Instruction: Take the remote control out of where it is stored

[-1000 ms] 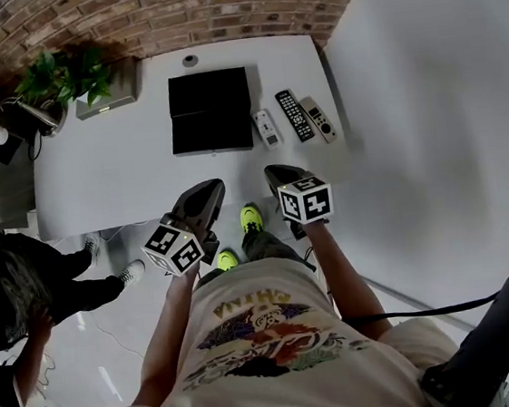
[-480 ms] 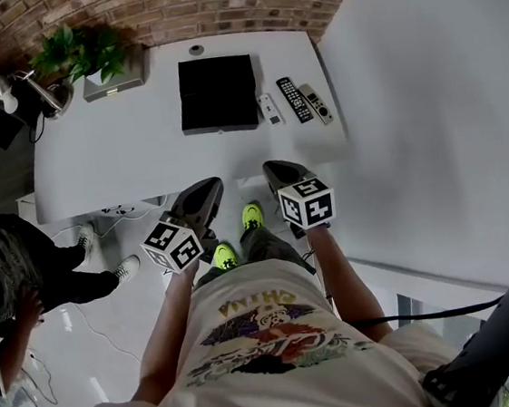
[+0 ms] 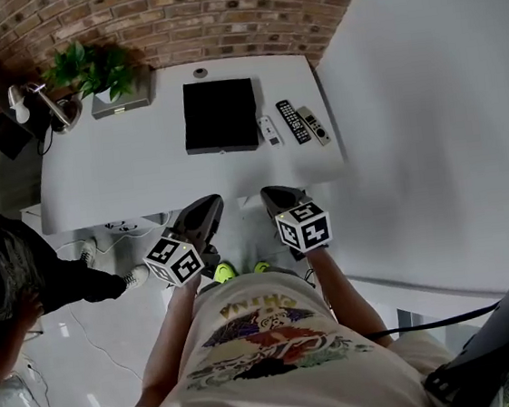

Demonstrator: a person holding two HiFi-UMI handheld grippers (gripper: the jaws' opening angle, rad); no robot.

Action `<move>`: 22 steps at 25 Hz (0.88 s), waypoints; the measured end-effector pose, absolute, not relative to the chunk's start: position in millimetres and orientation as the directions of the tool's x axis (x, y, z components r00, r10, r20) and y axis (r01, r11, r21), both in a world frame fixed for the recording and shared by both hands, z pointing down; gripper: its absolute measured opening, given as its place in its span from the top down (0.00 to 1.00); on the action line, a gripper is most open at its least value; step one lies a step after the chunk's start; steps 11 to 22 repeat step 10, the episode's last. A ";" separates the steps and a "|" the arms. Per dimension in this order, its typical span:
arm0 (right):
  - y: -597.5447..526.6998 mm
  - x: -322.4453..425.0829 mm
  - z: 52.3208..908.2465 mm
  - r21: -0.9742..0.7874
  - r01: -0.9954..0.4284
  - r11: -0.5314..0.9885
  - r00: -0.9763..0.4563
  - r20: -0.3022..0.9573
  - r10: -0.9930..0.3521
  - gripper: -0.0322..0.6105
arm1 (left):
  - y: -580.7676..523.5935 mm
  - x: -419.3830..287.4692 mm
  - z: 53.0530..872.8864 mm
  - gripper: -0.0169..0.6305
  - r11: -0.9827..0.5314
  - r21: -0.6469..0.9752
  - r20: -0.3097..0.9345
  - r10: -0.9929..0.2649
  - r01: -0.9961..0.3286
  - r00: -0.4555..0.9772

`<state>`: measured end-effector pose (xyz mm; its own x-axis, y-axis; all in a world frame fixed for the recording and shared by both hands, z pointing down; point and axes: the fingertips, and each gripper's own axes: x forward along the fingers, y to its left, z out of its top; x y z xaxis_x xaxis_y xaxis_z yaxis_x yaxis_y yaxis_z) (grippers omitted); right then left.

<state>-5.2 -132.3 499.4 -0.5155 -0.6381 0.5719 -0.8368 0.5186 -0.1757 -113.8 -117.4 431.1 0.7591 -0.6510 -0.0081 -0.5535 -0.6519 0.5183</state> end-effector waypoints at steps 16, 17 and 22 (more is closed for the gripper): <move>-127.8 -3.4 500.0 -0.165 -0.834 0.527 -0.519 0.560 -0.645 0.94 | -108.7 -95.2 431.0 0.97 -0.681 0.502 -0.003 -0.618 -0.533 0.786; -127.8 -3.4 500.0 -0.165 -0.834 0.527 -0.519 0.560 -0.645 0.94 | -108.7 -95.2 431.0 0.97 -0.681 0.502 -0.003 -0.618 -0.533 0.786; -127.8 -3.4 500.0 -0.165 -0.834 0.527 -0.519 0.560 -0.645 0.94 | -108.7 -95.2 431.0 0.97 -0.681 0.502 -0.003 -0.618 -0.533 0.786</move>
